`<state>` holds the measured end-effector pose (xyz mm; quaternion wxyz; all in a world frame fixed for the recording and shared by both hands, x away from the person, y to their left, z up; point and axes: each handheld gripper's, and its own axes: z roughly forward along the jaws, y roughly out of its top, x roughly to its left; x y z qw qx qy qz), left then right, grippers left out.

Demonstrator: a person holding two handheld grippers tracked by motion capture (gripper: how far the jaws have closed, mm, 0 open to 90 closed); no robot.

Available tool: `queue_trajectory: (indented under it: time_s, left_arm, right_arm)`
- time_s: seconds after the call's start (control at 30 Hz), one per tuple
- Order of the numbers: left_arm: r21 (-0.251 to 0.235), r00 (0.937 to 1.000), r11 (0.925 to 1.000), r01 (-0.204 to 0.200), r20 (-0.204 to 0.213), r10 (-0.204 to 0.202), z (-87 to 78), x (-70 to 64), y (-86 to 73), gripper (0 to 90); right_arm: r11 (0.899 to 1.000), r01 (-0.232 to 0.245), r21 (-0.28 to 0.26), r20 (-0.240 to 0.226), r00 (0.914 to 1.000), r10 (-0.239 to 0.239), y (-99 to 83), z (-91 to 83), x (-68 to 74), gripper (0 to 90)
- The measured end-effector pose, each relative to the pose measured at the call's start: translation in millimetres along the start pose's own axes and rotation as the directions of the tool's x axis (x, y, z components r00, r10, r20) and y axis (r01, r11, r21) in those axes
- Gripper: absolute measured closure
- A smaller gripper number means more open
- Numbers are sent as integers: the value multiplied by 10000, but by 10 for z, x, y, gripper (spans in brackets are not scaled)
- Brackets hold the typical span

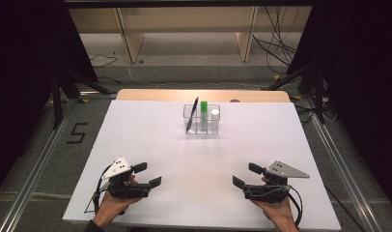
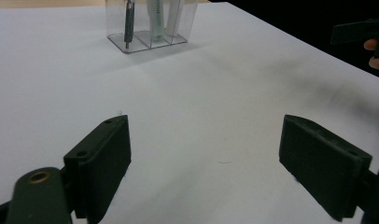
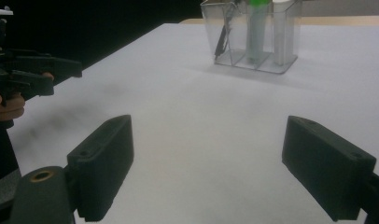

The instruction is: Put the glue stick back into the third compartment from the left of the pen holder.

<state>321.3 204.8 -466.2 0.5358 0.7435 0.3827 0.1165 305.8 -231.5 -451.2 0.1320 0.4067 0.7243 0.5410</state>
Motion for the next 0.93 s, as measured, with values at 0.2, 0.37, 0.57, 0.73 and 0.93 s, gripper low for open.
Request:
queue_trajectory:
  time_s: [0.2,0.37,0.57,0.73,0.93]
  left_arm:
    - [-15,10000,10000,-10,-15,10,-2,2,0,164]
    - [-20,10000,10000,-18,2,18,0,-4,1,164]
    - [-3,10000,10000,-2,-22,2,0,6,-1,164]
    - [-2,10000,10000,-9,-3,9,7,2,0,164]
    - [13,10000,10000,6,21,-6,5,8,0,163]
  right_arm:
    - [10000,-8,58,50,10000,8,-47,-17,0,175]
    - [10000,-9,66,69,10000,9,-76,-25,-3,176]
    - [9999,-61,101,69,10000,60,-85,-20,-9,175]
    - [9999,-108,77,66,9999,107,-88,-24,-10,173]
    - [9999,-98,29,86,9999,98,-89,-25,-14,166]
